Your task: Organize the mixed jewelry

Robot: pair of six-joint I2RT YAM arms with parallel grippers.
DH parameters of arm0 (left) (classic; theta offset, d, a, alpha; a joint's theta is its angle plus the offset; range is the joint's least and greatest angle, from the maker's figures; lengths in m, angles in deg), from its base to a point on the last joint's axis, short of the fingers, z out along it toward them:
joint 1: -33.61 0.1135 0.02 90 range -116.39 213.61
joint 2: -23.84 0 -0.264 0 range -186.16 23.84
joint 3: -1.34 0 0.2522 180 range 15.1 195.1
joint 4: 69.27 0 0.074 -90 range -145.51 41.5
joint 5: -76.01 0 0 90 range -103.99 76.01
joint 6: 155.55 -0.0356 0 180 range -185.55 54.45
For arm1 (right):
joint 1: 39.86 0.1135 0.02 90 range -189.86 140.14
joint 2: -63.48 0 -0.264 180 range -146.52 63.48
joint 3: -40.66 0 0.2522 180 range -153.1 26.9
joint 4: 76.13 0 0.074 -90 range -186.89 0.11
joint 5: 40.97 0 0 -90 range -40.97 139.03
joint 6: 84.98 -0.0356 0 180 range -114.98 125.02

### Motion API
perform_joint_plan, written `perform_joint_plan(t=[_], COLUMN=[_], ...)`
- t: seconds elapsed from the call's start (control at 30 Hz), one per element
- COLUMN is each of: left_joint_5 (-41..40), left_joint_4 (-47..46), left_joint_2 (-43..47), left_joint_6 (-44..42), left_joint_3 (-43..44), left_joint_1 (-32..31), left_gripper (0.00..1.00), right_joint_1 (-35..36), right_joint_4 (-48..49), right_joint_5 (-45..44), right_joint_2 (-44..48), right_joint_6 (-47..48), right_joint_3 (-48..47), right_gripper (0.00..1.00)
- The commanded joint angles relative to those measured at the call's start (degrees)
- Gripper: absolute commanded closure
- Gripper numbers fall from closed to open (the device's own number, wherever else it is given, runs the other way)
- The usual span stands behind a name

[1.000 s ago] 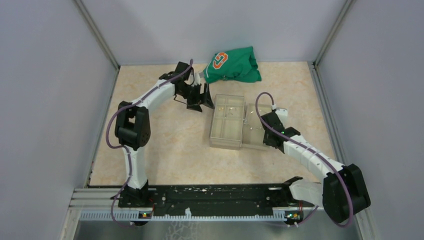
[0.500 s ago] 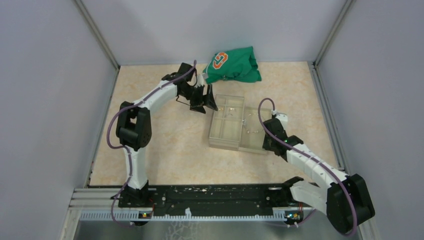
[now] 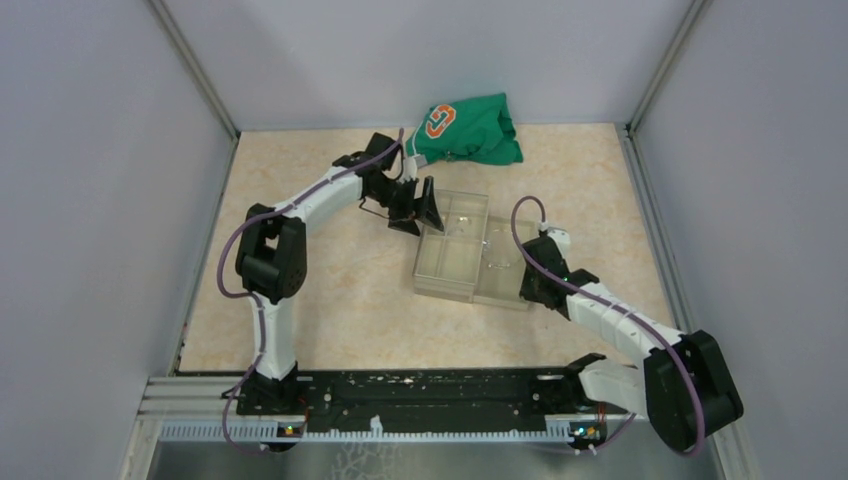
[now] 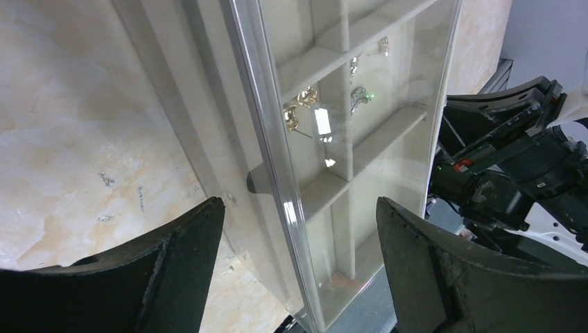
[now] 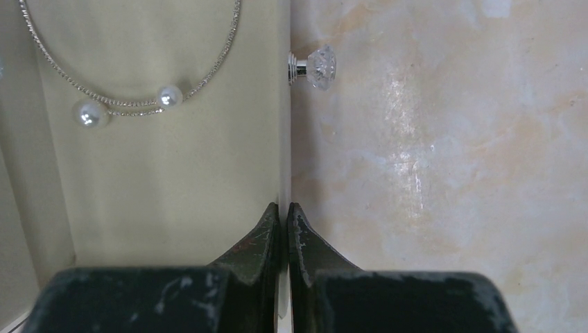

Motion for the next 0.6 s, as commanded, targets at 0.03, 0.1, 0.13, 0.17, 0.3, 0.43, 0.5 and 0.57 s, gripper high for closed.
perform_joint_plan(t=[0.03, 0.1, 0.13, 0.17, 0.3, 0.43, 0.5, 0.57], left_joint_5=[1.7, 1.6, 1.6, 1.5, 1.5, 1.9, 2.0, 2.1], left_joint_4=[-2.4, -2.7, -2.8, -2.7, -2.8, -2.9, -2.9, -3.0], left_joint_2=[1.7, 1.9, 1.9, 1.9, 1.8, 1.8, 1.8, 1.6], left_joint_6=[1.0, 1.2, 1.2, 1.2, 1.2, 1.2, 1.2, 1.2], left_joint_3=[-1.6, -1.9, -2.0, -2.0, -2.0, -1.8, -1.6, -1.3], left_joint_1=[-0.5, -0.6, -0.6, -0.6, -0.6, -0.6, -0.6, -0.7], left_gripper=[0.14, 0.14, 0.14, 0.14, 0.14, 0.14, 0.14, 0.14], right_joint_1=[0.6, 0.6, 0.6, 0.6, 0.7, 1.1, 1.8, 2.4], right_joint_4=[3.9, 3.4, 3.5, 3.7, 3.1, 3.6, 3.8, 3.9], right_joint_5=[-1.8, -3.3, -3.3, -3.5, -4.0, -3.9, -3.8, -4.1], right_joint_2=[-1.7, -1.4, -1.1, -0.9, -1.0, -0.4, 0.0, 0.7], right_joint_6=[-2.5, -1.9, -1.4, -1.1, -0.8, 0.3, 1.0, 1.5], right_joint_3=[-0.9, -0.8, -0.7, -0.5, -0.8, -0.8, -0.9, -1.1], right_gripper=[1.00, 1.00, 1.00, 1.00, 1.00, 1.00, 1.00, 1.00])
